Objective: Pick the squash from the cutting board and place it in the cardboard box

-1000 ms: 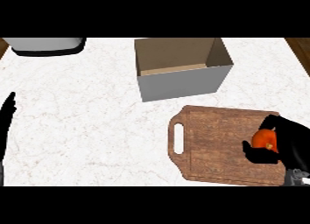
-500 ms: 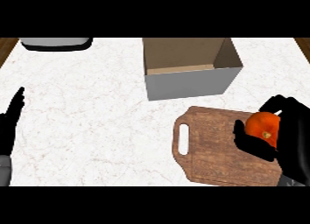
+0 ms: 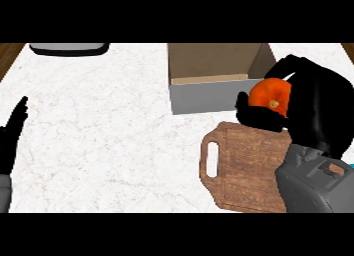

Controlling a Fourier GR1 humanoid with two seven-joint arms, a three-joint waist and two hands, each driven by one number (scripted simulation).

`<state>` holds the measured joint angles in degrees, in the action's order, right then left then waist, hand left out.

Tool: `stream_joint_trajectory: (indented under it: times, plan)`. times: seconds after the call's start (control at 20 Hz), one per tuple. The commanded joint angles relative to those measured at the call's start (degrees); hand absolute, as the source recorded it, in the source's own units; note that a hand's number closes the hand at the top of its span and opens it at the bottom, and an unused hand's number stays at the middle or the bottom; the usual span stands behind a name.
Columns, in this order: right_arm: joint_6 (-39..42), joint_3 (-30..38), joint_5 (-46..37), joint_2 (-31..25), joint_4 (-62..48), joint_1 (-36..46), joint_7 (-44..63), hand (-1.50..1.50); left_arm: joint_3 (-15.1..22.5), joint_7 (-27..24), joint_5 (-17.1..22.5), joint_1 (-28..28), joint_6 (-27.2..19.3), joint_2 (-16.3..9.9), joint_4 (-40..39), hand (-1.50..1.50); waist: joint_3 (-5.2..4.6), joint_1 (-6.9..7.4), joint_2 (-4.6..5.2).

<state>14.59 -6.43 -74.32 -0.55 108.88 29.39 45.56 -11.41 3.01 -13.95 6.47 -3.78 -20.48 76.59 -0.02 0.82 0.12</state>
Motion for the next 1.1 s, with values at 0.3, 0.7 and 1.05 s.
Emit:
stream_joint_trajectory:
  times: [0.3,0.7,1.05]
  plan:
    - [-16.61,14.15,8.52,0.07,-31.74,21.05,-2.90,1.50,1.25,0.75,-1.51,0.54,-1.60,2.33,1.22,0.00,0.04,0.52,0.26]
    - [-30.93,18.77,10.88,-1.57,-58.68,31.14,-9.21,1.50,0.97,0.91,-1.04,-0.28,0.41,1.46,2.46,0.00,0.04,1.31,0.43]
    - [-39.45,23.47,10.14,-6.13,-77.57,37.26,-11.26,1.50,1.83,1.63,-1.92,1.27,0.54,1.56,2.86,0.00,0.06,2.40,0.95]
